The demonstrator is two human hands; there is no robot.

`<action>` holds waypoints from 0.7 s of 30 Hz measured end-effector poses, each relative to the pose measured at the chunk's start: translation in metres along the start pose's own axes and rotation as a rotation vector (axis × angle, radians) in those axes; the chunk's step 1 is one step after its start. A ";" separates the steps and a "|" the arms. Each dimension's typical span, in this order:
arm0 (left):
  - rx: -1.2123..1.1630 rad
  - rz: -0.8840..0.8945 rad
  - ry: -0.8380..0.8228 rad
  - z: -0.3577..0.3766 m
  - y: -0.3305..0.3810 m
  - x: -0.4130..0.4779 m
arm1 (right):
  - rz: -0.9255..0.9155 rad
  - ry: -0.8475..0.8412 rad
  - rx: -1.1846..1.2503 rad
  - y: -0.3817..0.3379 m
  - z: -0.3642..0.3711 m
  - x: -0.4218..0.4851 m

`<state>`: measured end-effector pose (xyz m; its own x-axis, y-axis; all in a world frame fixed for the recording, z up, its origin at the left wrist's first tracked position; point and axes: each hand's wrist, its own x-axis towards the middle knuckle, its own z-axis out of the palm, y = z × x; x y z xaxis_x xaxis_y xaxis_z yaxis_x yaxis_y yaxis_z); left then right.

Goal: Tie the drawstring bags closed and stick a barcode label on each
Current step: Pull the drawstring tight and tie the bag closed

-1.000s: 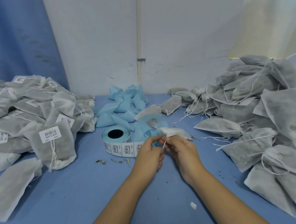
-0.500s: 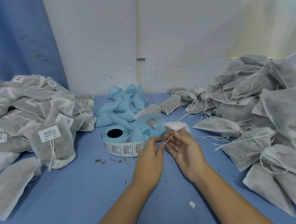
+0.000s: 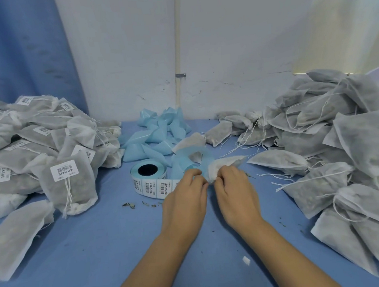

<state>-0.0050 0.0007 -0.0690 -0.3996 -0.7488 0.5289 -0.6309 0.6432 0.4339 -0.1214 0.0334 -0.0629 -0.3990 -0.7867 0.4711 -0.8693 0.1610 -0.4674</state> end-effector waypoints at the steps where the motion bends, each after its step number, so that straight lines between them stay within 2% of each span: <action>1: -0.013 0.033 -0.025 0.002 0.001 -0.001 | -0.035 -0.005 -0.097 0.000 -0.001 -0.001; 3: -0.096 0.069 -0.075 0.006 0.002 -0.001 | -0.083 0.004 -0.199 0.000 -0.002 -0.003; 9: -0.343 -0.053 -0.072 0.011 -0.004 0.001 | -0.184 0.030 -0.133 -0.004 -0.006 -0.006; 12: -0.316 -0.022 -0.083 0.009 -0.002 0.001 | -0.182 0.008 -0.143 -0.004 -0.005 -0.006; 16: -0.121 0.052 -0.051 0.007 0.001 0.001 | -0.166 0.013 -0.130 0.000 -0.003 -0.005; 19: -0.151 0.067 -0.096 0.007 0.000 0.001 | -0.166 0.058 -0.065 0.001 -0.002 -0.005; 21: -0.173 0.067 -0.114 0.008 0.000 0.000 | -0.122 0.092 0.061 0.004 -0.001 -0.004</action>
<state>-0.0105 -0.0011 -0.0751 -0.5155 -0.7104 0.4791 -0.4810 0.7027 0.5244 -0.1233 0.0377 -0.0657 -0.3191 -0.7400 0.5921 -0.8945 0.0287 -0.4461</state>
